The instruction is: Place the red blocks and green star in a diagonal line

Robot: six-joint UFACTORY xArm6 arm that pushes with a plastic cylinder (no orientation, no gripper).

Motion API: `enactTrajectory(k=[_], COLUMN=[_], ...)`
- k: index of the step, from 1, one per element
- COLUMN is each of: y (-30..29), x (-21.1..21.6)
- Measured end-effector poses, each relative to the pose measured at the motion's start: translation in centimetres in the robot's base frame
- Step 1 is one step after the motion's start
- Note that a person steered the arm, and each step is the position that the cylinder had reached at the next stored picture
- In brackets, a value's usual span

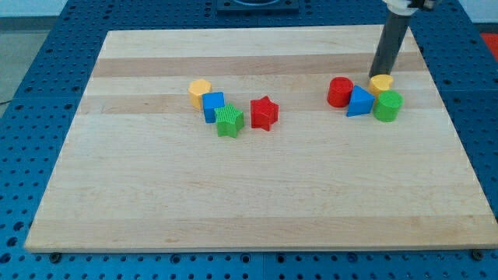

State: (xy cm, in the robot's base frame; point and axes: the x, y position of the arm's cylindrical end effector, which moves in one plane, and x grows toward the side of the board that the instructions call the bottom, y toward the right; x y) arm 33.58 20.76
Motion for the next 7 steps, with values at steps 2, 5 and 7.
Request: enactTrajectory(k=[2, 5, 7], y=[-6.6, -14.4, -10.9], x=[-3.0, 1.9, 2.0])
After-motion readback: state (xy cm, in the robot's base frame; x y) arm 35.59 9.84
